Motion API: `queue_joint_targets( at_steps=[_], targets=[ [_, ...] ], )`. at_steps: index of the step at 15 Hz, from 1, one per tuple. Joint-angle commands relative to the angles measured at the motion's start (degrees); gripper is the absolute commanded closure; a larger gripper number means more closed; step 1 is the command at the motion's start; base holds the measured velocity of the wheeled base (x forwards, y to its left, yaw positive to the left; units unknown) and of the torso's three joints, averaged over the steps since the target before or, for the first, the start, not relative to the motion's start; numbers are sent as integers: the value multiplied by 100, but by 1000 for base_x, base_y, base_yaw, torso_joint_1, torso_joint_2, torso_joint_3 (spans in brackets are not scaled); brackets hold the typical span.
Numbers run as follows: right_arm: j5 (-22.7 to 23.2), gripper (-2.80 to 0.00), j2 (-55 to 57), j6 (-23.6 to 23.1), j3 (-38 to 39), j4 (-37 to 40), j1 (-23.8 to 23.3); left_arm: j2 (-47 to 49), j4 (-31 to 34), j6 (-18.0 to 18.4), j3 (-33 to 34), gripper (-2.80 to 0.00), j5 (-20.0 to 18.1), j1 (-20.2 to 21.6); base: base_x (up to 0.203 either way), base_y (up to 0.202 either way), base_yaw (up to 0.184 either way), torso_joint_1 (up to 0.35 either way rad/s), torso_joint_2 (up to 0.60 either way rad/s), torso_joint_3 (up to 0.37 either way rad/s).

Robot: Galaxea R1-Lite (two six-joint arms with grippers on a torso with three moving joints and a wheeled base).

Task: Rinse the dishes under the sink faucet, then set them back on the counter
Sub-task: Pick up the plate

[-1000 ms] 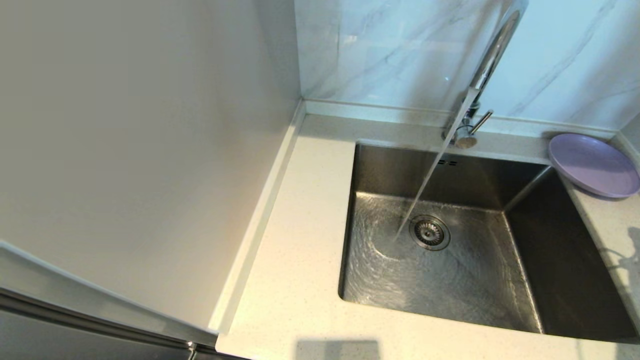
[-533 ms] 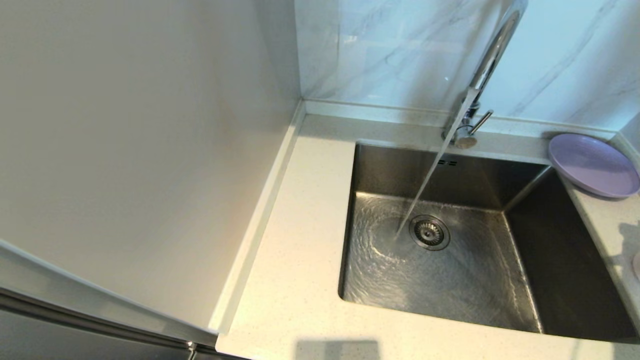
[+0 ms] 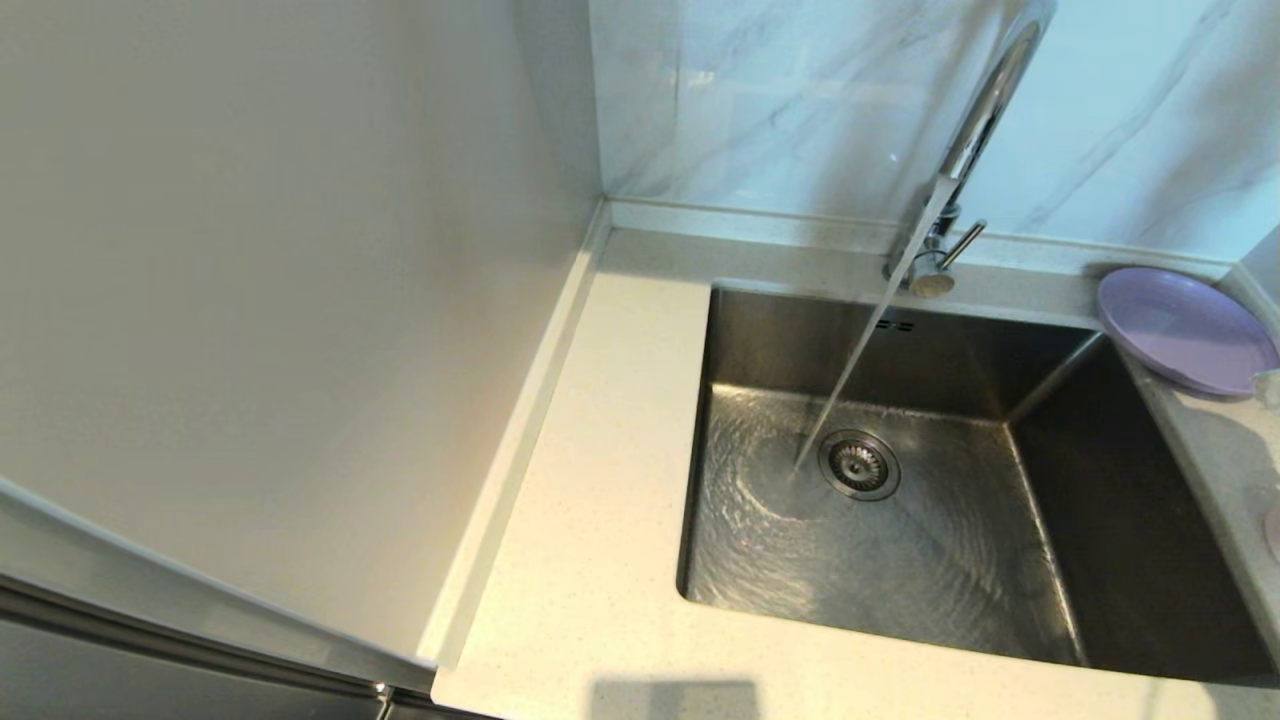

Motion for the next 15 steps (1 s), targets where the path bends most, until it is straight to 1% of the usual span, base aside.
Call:
queue_joint_targets(
  at_steps=[1,3,4,6,9,10,12,13,15],
  targets=[
    [103,-280,592,-1480,-455,4,39,0,0,-1,0,0,1,2,0,0,0,0,0,0],
    [90,-280,870,-2261,-595,-5,137,0,0,-1,0,0,1,2,0,0,0,0,0,0],
    [36,-280,976,-2489,-656,-5,273,0,0,-1,0,0,1,2,0,0,0,0,0,0],
    [-243,-280,1252,-2570,-845,2,614,0,0,-1,0,0,1,2,0,0,0,0,0,0],
    [-946,-280,1869,-2512,-1374,-113,1117,0,0,-1,0,0,1,2,0,0,0,0,0,0],
    [-1103,-280,2034,-2510,-1514,-246,1230,0,0,-1,0,0,1,2,0,0,0,0,0,0],
    [-1320,-280,2278,-2501,-1671,-441,1296,0,0,-1,0,0,1,2,0,0,0,0,0,0],
    [-1347,-280,2376,-2500,-1689,-516,1320,0,0,-1,0,0,1,2,0,0,0,0,0,0],
    [-1460,-280,2584,-2492,-1724,-960,1319,0,0,-1,0,0,1,2,0,0,0,0,0,0]
  ],
)
